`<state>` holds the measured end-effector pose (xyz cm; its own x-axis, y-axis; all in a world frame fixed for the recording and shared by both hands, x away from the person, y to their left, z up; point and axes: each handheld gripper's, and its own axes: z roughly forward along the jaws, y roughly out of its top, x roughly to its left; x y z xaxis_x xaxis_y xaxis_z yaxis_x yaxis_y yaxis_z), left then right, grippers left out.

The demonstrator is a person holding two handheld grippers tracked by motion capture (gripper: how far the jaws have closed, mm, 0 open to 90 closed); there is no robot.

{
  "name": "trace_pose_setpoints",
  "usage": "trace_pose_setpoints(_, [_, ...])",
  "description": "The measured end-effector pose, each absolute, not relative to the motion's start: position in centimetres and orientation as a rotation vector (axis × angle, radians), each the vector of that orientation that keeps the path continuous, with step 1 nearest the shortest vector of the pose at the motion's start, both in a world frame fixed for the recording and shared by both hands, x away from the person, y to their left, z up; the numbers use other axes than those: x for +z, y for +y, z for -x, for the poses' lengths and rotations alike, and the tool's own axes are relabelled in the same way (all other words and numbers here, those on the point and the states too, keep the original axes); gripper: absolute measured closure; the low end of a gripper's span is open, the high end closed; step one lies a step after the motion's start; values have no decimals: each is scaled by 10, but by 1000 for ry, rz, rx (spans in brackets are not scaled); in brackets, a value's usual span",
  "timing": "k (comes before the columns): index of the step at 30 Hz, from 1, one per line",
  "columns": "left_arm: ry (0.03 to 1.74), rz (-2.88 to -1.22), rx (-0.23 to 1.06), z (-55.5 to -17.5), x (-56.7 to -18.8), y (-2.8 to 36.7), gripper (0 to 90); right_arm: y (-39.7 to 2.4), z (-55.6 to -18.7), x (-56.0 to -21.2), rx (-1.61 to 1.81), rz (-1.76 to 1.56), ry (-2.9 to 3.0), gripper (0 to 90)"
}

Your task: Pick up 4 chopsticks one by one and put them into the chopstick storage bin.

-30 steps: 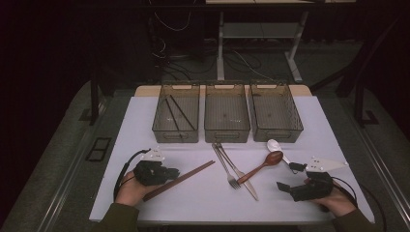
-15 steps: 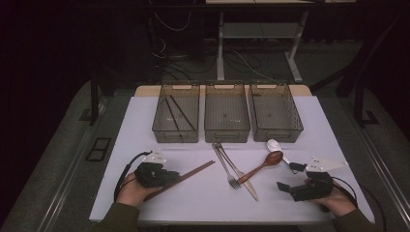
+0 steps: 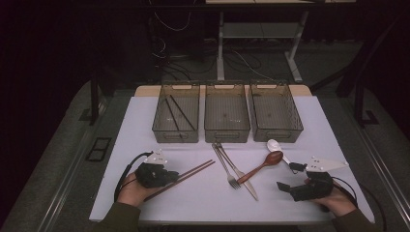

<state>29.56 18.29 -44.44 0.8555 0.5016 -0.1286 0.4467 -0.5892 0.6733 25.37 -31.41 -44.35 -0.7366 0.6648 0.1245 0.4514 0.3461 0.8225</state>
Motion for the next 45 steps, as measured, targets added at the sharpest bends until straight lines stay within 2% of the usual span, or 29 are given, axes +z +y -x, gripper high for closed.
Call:
trace_pose_setpoints(9, [664, -2312, 142, -292, -444, 180, 827, -314, -254, -444, 1337, -1004, 2380, 99])
trace_pose_setpoints(45, [716, -2256, 126, -293, -428, 180, 836, -315, -254, -443, 1353, -1007, 2372, 99])
